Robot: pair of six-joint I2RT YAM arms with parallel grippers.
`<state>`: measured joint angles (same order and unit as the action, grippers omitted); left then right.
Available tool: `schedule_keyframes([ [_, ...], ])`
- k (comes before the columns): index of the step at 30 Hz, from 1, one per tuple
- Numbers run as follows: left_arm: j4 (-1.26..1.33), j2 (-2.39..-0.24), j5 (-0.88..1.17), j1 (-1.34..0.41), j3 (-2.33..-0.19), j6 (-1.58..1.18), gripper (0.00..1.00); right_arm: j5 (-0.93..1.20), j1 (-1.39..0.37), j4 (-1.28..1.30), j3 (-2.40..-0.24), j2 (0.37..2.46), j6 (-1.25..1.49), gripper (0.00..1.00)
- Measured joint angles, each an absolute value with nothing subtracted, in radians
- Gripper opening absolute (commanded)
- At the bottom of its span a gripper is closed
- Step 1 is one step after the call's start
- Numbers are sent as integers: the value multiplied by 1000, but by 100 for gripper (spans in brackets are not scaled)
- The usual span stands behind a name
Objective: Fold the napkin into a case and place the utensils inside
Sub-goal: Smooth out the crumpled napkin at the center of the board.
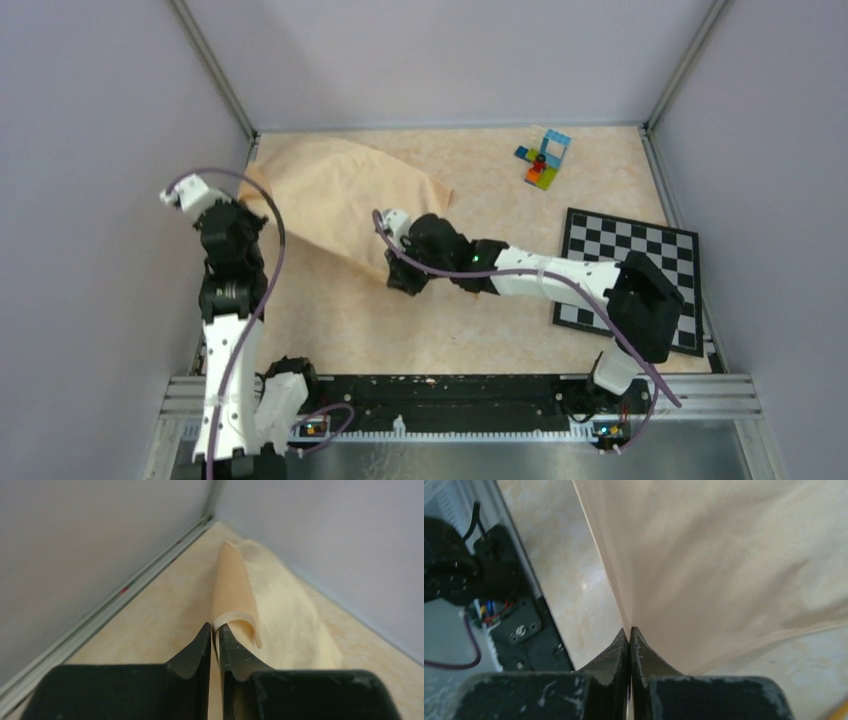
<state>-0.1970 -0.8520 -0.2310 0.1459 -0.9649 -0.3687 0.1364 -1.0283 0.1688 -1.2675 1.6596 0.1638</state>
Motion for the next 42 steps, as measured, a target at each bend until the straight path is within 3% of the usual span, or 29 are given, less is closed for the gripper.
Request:
schedule_keyframes([
  [2,-268,-748,-391,151,-827,-430,64,197,-1061,131,-1191,1660,230,3],
  [3,-307,-704,-459,155,-767,-463,80,241,-1074,83,-1142,1660,279,13],
  [4,-340,-672,-508,157,-722,-487,93,288,-1084,31,-1090,1662,334,22],
  [5,-379,-643,-553,159,-680,-528,98,323,-1087,-4,-1056,1666,380,32],
  [12,-501,-607,-605,159,-663,-649,99,480,-1011,-58,-979,1717,575,58],
  [15,-465,-616,-512,160,-704,-619,99,471,-894,-17,-979,1670,577,62],
  [20,-290,-716,-128,161,-714,-543,99,314,-647,108,-1027,1581,564,64],
  [27,-173,-1160,319,112,-758,-525,99,90,-451,216,-1051,1578,598,67],
  [32,-149,-1297,376,32,-757,-554,99,92,-376,220,-945,1575,648,62],
  [42,-103,-1351,307,20,-757,-635,99,192,-359,85,-867,1619,757,57],
])
